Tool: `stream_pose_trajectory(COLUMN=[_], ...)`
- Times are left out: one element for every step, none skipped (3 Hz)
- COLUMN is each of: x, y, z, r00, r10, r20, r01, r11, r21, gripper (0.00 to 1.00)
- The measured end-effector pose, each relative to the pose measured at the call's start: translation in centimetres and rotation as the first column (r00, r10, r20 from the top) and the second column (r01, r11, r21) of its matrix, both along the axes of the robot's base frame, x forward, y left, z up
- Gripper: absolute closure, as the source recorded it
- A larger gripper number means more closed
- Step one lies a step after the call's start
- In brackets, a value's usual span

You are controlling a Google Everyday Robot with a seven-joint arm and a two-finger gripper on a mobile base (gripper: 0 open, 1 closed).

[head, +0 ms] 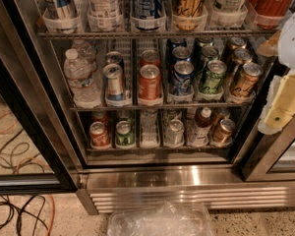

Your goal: Pick coke can from top shelf of fridge

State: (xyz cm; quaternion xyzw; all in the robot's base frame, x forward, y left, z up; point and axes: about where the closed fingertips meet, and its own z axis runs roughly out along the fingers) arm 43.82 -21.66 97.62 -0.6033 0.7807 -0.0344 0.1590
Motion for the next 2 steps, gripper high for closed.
stream_pose_trajectory(x=[0.00, 0.16], y=[0.00, 0.08], z=[0.00, 0.24], r00=[1.0000, 0.9997], r10=[0.000, -0.004], r20=[0.000, 0.024], r01=[0.000, 0.004], r11=[1.000, 1.000], r21=[0.000, 0.002], gripper=[0.00, 0.00])
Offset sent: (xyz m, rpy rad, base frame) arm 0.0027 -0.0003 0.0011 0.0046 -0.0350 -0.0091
